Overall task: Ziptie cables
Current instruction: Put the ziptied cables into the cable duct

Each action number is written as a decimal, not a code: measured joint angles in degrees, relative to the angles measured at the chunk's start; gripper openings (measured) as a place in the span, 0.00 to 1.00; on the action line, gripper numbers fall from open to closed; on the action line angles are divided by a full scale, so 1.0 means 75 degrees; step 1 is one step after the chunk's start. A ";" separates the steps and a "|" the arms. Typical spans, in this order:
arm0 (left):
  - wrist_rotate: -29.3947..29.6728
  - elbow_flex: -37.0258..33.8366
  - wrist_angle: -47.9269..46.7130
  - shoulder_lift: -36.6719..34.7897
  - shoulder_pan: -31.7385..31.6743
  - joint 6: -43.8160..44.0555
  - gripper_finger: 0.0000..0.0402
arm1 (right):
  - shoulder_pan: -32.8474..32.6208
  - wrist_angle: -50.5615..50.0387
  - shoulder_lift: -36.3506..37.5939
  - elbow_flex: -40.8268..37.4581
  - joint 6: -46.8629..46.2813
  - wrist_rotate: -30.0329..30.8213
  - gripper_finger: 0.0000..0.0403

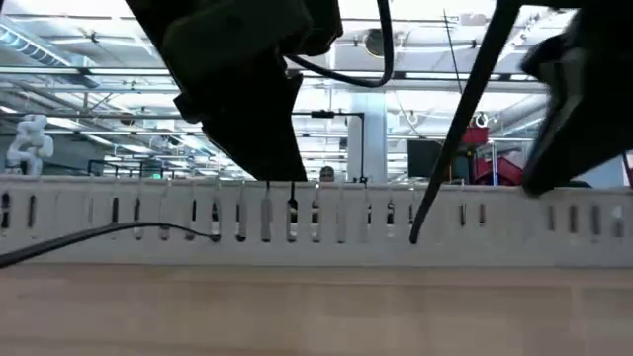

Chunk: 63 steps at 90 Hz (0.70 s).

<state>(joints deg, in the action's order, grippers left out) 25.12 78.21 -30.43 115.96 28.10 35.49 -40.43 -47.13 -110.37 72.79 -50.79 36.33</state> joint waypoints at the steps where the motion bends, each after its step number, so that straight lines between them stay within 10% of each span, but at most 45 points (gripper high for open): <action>1: 0.0000 0.0000 -0.0012 0.0002 -0.0018 -0.0026 0.29 | 0.0046 -0.0037 0.0000 0.0000 0.0042 0.0020 0.00; 28: 0.0640 -0.0017 -0.0613 0.0039 -0.0679 -0.1040 0.29 | 0.0945 -0.0063 0.0015 -0.0015 0.0902 0.0464 0.00; 63: 0.1368 -0.0049 -0.1943 -0.0284 -0.0736 -0.0863 0.29 | -0.0160 -0.1463 0.0057 0.1409 -0.0117 0.0572 0.00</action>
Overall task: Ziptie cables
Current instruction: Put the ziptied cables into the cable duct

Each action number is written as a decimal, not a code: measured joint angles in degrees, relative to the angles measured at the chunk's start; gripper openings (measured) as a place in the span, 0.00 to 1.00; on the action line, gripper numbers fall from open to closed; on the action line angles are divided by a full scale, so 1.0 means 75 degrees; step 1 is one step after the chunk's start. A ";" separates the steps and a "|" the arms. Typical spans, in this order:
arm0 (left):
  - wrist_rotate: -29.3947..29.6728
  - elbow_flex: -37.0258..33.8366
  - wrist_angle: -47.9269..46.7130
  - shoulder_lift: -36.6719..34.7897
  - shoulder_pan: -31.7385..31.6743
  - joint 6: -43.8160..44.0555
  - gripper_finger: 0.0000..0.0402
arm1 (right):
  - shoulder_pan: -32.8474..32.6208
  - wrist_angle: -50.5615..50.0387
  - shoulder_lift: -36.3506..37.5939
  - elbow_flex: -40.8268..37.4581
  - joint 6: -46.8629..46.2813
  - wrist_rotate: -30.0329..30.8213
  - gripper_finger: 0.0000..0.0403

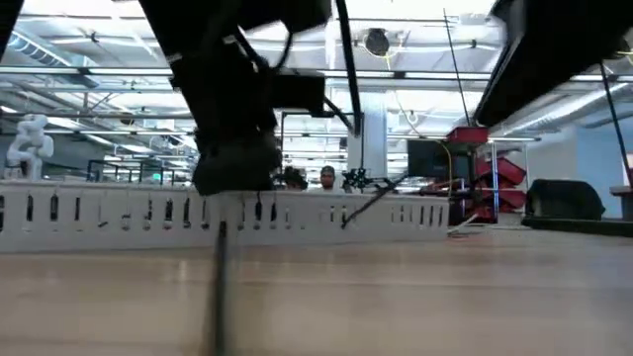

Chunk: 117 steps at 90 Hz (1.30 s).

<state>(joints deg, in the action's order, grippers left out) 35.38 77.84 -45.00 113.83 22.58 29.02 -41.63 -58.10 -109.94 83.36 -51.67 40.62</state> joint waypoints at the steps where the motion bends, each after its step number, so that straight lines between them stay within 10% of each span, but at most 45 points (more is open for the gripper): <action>1: 0.0015 0.0000 0.0008 -0.0053 0.0038 0.0022 0.29 | -0.0031 -0.0024 0.0002 0.0052 -0.0036 0.0001 0.00; 34: 0.1630 0.0032 0.0254 -0.1412 0.1087 -0.0178 0.29 | 0.0641 -0.2318 0.0002 0.0489 -0.0383 0.1051 0.00; 67: -0.0911 -0.0467 0.0625 -0.0369 0.2190 0.3355 0.29 | 0.2219 -0.2295 0.0015 0.0477 0.2703 0.0758 0.00; 100: -0.0132 -0.0210 -0.1049 -0.0457 0.3573 0.5694 0.29 | 0.4245 0.1761 0.0569 -0.0882 0.5825 -0.2638 0.00; 117: -0.0700 -0.0704 -0.0898 -0.0205 0.3567 0.6071 0.29 | 0.5025 0.3282 0.0600 -0.1633 0.6688 -0.2918 0.00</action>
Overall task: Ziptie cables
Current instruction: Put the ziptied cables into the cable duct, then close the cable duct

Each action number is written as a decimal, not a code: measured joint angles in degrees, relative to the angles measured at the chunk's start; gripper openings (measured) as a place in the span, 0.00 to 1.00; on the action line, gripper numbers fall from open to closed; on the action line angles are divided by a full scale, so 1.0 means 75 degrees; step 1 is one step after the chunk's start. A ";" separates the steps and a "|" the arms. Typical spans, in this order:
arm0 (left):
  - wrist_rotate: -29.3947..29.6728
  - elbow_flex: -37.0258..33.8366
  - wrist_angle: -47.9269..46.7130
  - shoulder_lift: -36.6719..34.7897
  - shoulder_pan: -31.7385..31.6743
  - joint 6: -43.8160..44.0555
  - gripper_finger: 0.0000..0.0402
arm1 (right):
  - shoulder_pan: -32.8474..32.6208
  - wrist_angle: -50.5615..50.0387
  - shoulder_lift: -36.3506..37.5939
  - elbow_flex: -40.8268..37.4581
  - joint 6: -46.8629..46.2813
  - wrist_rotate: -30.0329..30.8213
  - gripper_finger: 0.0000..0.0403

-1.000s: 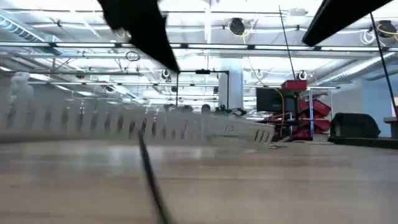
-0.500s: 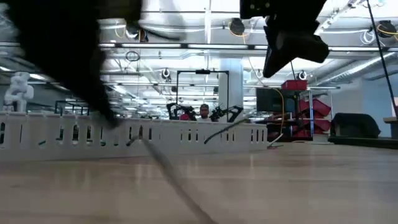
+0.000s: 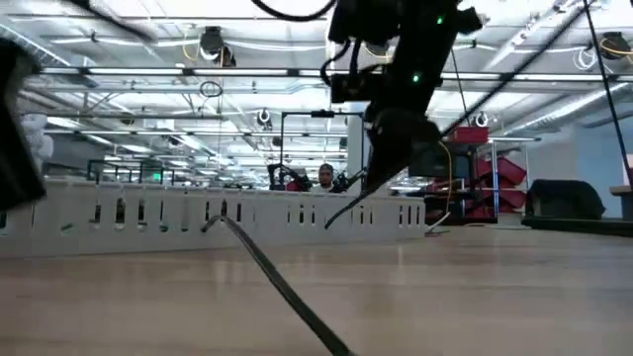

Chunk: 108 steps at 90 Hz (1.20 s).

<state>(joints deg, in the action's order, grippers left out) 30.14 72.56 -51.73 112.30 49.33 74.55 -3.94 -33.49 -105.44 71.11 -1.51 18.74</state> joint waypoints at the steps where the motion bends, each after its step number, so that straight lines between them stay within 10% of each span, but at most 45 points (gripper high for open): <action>1: -0.0031 -0.0033 0.0005 0.0007 0.0003 0.0041 0.29 | 0.0023 0.0071 0.0001 -0.0033 0.0030 -0.0005 0.00; 36: 0.0189 -0.1036 -0.0334 0.0018 -0.0020 0.1229 0.29 | -0.0225 0.0656 0.0028 -0.0994 -0.0635 -0.0321 0.00; 86: 0.0077 -0.0056 -0.0823 -0.0186 0.0025 0.0403 0.29 | -0.1332 -0.0839 0.0746 0.0236 -0.0693 0.2062 0.00; 97: 0.1155 0.0792 -0.2472 -0.0604 0.0116 -0.0343 0.29 | -0.0453 -0.1084 0.1250 0.0029 -0.0088 0.2162 0.00; 108: 0.2642 0.0903 -0.3842 -0.1548 0.0019 -0.0855 0.29 | 0.1071 -0.0686 0.1817 -0.0580 0.0307 0.0410 0.00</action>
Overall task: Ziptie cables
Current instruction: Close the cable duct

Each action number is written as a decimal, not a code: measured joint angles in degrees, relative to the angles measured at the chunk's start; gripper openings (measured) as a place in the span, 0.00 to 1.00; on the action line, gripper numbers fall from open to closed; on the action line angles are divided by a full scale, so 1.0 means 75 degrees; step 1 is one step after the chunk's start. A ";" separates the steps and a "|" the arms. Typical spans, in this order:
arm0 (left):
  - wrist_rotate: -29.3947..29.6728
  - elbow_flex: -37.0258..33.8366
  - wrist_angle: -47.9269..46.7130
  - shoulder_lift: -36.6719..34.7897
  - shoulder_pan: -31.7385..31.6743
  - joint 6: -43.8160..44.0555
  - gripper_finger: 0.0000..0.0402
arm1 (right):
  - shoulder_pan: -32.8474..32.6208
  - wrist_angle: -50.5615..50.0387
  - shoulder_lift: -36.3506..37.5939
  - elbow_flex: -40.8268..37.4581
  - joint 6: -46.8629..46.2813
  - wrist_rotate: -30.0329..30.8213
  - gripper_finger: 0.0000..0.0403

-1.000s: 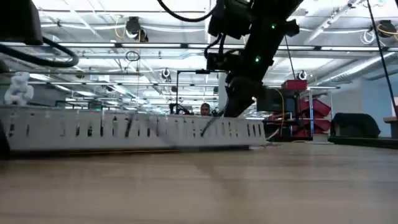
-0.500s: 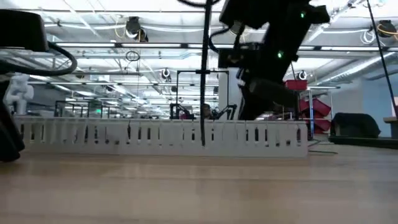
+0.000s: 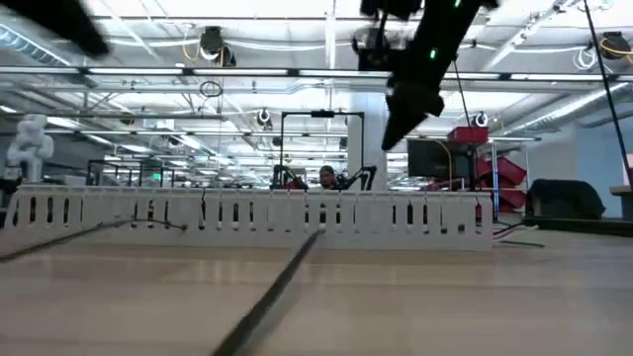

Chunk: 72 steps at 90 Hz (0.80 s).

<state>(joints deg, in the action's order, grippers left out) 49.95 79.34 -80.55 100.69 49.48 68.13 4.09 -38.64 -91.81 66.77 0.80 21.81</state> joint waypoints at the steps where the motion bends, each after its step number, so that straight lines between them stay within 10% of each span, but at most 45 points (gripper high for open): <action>1: 0.0026 -0.0034 0.0004 -0.0110 -0.0038 -0.0111 0.29 | 0.0123 0.0083 0.0055 -0.0077 0.0017 -0.0179 0.00; 21: 0.0144 -0.1379 0.1746 -0.2006 -0.1061 -0.2332 0.29 | 0.1499 0.2454 0.0647 -0.1731 0.0799 -0.2723 0.05; 51: -0.2229 -0.4530 0.7364 -0.3425 -0.4146 -0.6001 0.29 | 0.1618 0.3253 -0.0051 -0.2310 0.1605 -0.2581 0.38; 72: -0.3421 -0.4644 0.8036 -0.3428 -0.5921 -0.7230 0.29 | 0.2420 0.3360 -0.0188 -0.1747 0.2014 -0.3027 0.41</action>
<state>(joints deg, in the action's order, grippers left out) 24.29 44.51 -20.28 74.98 5.07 13.91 22.24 -13.44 -93.22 53.66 15.90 -0.89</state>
